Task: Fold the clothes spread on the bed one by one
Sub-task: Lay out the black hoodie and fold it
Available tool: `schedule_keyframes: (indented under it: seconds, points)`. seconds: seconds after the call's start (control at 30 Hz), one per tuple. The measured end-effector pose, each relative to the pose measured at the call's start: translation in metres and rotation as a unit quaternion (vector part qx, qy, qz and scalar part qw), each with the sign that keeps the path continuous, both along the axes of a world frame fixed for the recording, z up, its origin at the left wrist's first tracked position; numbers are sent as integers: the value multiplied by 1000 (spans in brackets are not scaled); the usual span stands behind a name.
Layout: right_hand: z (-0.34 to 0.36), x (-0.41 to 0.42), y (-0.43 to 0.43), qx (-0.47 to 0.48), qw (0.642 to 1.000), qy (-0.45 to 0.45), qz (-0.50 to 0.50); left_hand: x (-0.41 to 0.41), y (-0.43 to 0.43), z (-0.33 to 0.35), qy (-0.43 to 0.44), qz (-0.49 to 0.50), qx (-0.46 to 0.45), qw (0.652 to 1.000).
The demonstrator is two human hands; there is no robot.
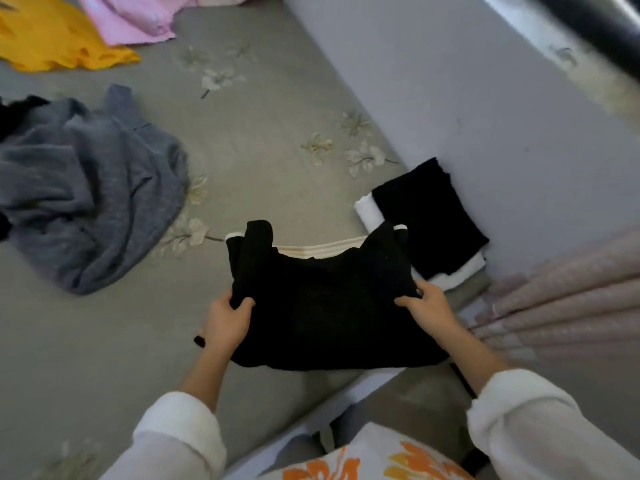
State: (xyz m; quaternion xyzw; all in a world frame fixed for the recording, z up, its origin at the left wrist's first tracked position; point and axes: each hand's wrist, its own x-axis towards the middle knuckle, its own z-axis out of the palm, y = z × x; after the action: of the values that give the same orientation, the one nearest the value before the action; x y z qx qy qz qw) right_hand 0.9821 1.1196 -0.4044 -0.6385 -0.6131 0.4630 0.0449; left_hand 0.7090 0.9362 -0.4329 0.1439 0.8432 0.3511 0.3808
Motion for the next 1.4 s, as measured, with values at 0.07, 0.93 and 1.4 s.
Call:
schedule_keyframes:
  seconds: [0.07,0.93,1.4]
  points:
    - [11,17,8,12,998,22,-54,4,40,11,10,-33,27,999]
    - [-56,115,156,-55,903,46,-425,71,467,29,223,-302,28,927]
    - [-107,114,205,-73,958,-270,57,139,425,-84,264,-500,-138,813]
